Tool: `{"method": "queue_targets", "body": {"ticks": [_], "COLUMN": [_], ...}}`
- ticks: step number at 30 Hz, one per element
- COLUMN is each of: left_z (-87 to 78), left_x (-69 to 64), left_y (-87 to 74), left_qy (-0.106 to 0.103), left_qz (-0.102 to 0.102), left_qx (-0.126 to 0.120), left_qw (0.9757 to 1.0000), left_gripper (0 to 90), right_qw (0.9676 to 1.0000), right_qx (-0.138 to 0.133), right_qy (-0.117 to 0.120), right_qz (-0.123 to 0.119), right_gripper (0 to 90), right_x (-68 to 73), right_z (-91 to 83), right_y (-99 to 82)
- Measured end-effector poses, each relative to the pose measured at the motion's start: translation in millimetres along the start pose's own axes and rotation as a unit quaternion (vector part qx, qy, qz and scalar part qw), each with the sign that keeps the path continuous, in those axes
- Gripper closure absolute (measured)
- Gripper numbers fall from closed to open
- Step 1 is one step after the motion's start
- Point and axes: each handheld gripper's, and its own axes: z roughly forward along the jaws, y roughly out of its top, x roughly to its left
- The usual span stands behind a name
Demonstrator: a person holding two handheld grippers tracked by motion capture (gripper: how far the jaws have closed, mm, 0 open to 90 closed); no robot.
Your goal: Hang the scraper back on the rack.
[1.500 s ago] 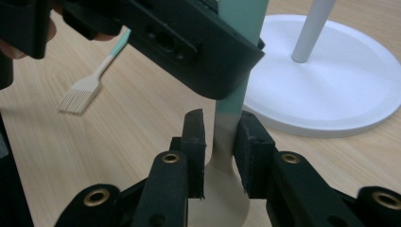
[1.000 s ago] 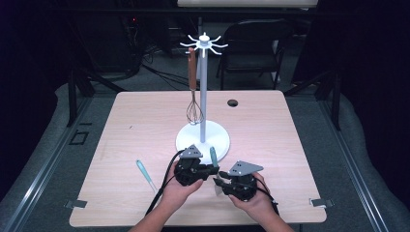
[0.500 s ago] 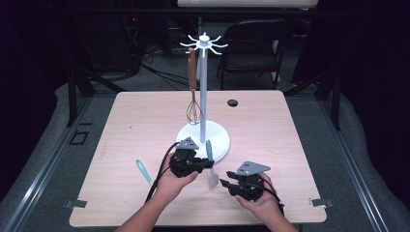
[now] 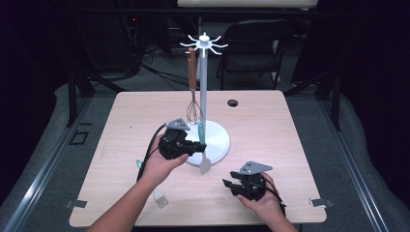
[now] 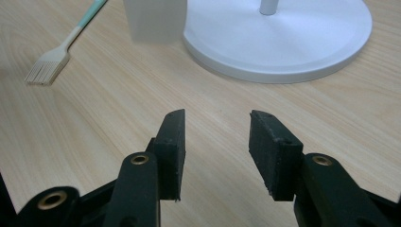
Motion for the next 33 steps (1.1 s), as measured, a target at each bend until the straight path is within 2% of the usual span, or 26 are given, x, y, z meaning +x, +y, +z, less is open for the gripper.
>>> {"method": "queue_targets", "body": {"ticks": [6,9,15,20,24,33], "left_z": [-23.3,-33.9,-48.2,-51.1,-52.3,-50.9], "left_x": [2.5,3.3,5.7,7.9,10.7,12.6], "left_y": [26.7,41.7,73.7,95.7,110.5,131.6], "left_qy": [0.002,0.013,0.002,-0.004,-0.018,-0.035], "left_qz": [0.012,0.019,0.023,0.025,0.018,0.011], "left_qx": [-0.011,-0.016,-0.026,-0.03,-0.044,-0.067], "left_qw": [0.9999,0.9996,0.9994,0.9992,0.9987,0.9971], "left_gripper": [84.9,85.0,84.9,85.0,85.0,85.0], "right_qw": [1.0,1.0,0.9999,0.9999,0.9999,0.9997], "right_qx": [-0.004,-0.005,0.001,-0.001,0.002,-0.004], "right_qy": [-0.001,-0.002,-0.007,-0.007,-0.012,-0.009], "right_qz": [0.006,0.008,0.012,0.014,0.011,0.02], "right_gripper": [56.6,56.5,56.5,56.6,56.8,56.9], "right_x": [-1.0,-1.8,-4.4,-5.1,-6.9,-7.6], "right_z": [-0.1,0.8,3.7,4.2,3.4,4.8], "right_y": [-0.5,-1.3,-3.4,-3.8,-4.5,-6.4]}}
